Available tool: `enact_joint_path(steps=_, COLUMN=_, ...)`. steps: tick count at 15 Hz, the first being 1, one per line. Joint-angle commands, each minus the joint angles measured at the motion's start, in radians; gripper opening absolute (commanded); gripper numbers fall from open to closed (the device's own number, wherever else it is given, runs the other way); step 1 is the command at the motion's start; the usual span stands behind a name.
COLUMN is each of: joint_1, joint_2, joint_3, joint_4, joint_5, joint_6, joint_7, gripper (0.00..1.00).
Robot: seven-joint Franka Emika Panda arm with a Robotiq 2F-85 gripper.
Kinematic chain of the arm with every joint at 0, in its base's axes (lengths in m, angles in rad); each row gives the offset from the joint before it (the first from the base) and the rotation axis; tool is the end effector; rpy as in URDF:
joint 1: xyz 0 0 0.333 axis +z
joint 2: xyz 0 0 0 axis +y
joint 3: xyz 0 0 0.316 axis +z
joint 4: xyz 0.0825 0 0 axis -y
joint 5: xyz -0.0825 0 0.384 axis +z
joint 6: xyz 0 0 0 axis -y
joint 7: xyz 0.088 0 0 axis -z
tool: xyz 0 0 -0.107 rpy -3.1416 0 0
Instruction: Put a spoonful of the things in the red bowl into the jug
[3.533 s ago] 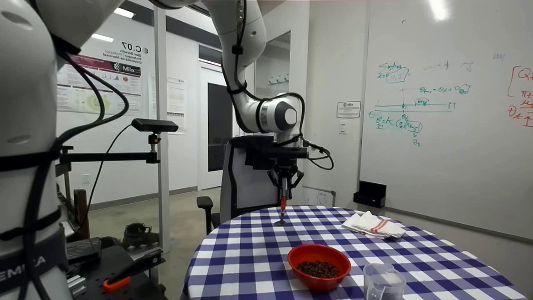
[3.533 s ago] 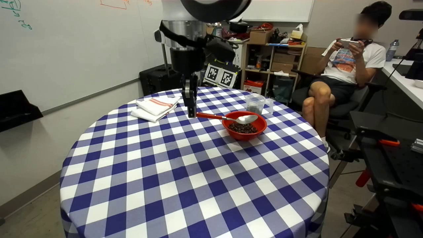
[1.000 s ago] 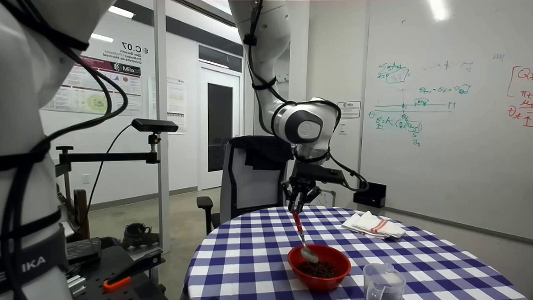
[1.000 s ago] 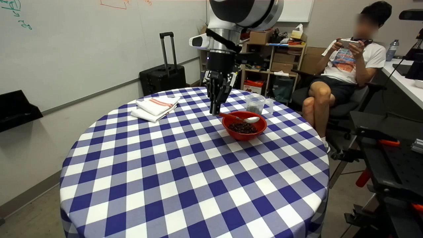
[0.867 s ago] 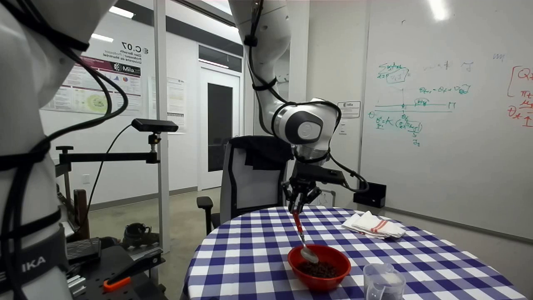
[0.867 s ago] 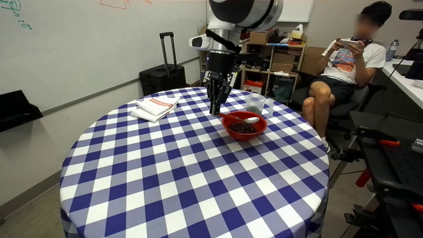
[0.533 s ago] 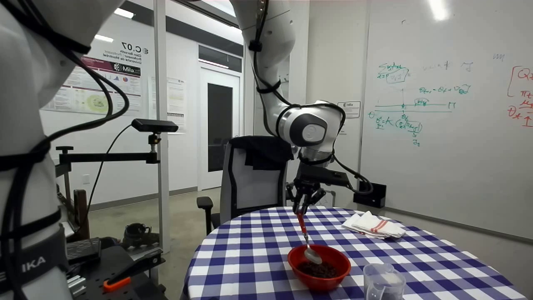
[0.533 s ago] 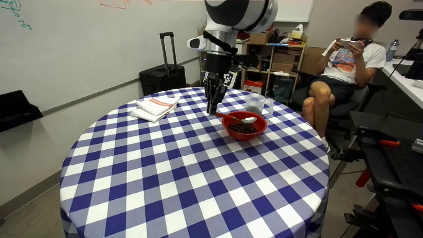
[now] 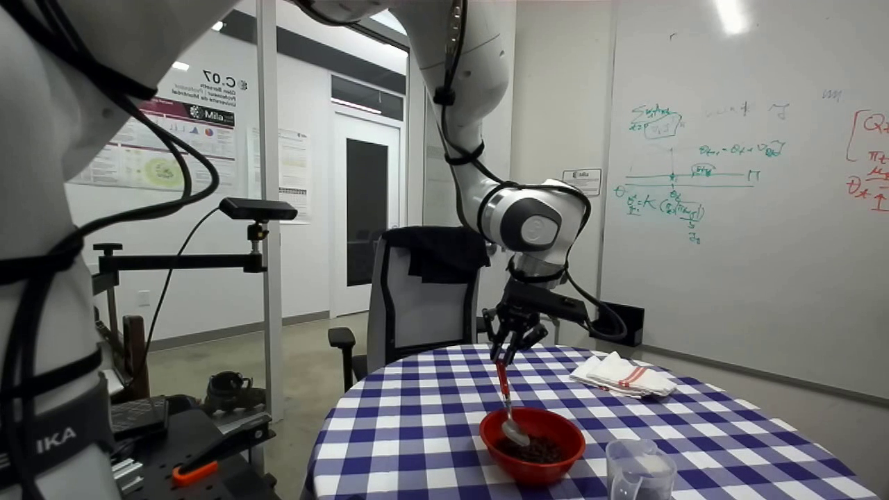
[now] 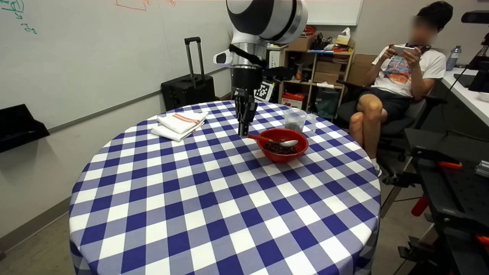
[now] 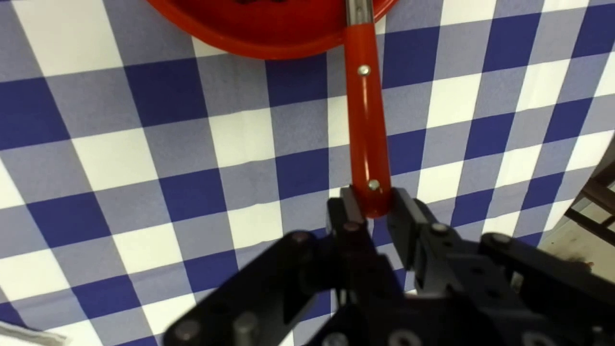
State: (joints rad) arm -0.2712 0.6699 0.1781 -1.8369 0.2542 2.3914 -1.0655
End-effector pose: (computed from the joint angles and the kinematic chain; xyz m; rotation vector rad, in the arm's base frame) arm 0.6291 -0.0613 0.1591 -2.6543 -1.0353 -0.0806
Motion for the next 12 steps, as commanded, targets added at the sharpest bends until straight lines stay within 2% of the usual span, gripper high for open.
enact_joint_path(steps=1, joint_1=-0.047, joint_2=0.052, joint_3=0.036, joint_4=0.095, joint_5=0.064, joint_6=-0.117, joint_7=-0.055, gripper=0.05)
enact_joint_path(steps=5, joint_1=-0.086, joint_2=0.074, joint_3=0.058, joint_4=0.137, joint_5=0.144, joint_6=-0.181, joint_7=-0.152, gripper=0.05)
enact_joint_path(steps=12, joint_1=-0.113, joint_2=0.087, joint_3=0.048, joint_4=0.153, joint_5=0.23, joint_6=-0.132, joint_7=-0.282, gripper=0.05)
